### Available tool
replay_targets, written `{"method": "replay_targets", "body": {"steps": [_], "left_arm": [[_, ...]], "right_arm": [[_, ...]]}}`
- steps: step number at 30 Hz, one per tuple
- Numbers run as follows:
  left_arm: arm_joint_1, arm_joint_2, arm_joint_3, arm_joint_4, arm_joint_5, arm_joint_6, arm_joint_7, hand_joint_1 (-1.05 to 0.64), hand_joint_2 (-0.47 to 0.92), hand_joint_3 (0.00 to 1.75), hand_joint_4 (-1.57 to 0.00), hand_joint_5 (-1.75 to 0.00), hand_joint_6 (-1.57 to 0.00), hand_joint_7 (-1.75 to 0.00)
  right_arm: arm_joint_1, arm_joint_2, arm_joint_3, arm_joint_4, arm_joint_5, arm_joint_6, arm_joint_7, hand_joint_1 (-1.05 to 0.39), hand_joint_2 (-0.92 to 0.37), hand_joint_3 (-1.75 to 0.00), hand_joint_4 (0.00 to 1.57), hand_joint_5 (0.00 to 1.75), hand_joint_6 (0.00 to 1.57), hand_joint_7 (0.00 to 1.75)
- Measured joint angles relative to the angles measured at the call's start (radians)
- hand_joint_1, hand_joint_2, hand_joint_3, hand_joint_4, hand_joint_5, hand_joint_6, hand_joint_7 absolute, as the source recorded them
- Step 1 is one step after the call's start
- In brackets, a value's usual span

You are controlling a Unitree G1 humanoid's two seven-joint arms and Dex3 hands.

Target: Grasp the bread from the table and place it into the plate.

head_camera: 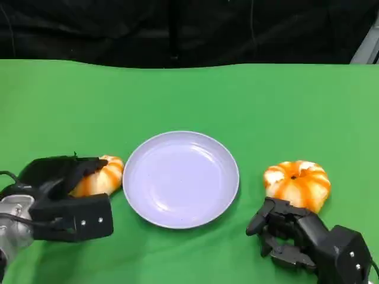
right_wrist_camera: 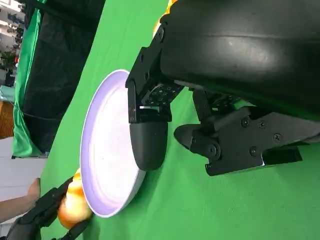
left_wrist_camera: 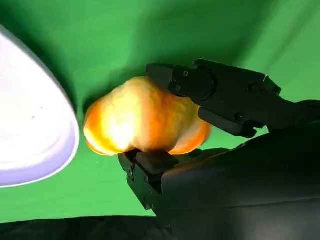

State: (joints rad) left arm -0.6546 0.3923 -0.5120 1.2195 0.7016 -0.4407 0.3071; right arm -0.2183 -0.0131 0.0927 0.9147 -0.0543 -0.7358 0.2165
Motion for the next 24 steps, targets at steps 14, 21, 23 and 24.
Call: {"method": "replay_targets", "body": {"steps": [14, 21, 23, 24], "left_arm": [[0.006, -0.044, -0.021, 0.047, 0.010, 0.049, 0.235, -0.14, 0.91, 0.00, -0.53, -1.75, -0.64, -1.37], [0.009, -0.048, -0.019, 0.056, 0.004, 0.049, 0.258, -0.15, 0.91, 0.00, -0.55, -1.73, -0.73, -1.22], [0.013, -0.052, -0.015, 0.059, 0.000, 0.052, 0.266, -0.14, 0.91, 0.00, -0.55, -1.74, -0.70, -1.30], [0.015, -0.054, -0.009, 0.060, -0.002, 0.053, 0.270, -0.13, 0.92, 0.00, -0.55, -1.74, -0.68, -1.34]], "right_arm": [[0.000, 0.000, 0.001, 0.000, -0.002, -0.002, -0.001, 0.02, -0.89, -0.61, 0.68, 1.72, 0.72, 1.33], [0.000, 0.000, 0.001, 0.000, -0.003, -0.002, -0.002, 0.01, -0.89, -0.60, 0.69, 1.73, 0.73, 1.33], [0.000, 0.000, 0.001, 0.000, -0.003, -0.002, -0.002, 0.01, -0.90, -0.60, 0.68, 1.73, 0.72, 1.33], [0.000, 0.000, 0.001, 0.000, -0.002, -0.002, -0.002, 0.01, -0.90, -0.60, 0.68, 1.73, 0.72, 1.33]]}}
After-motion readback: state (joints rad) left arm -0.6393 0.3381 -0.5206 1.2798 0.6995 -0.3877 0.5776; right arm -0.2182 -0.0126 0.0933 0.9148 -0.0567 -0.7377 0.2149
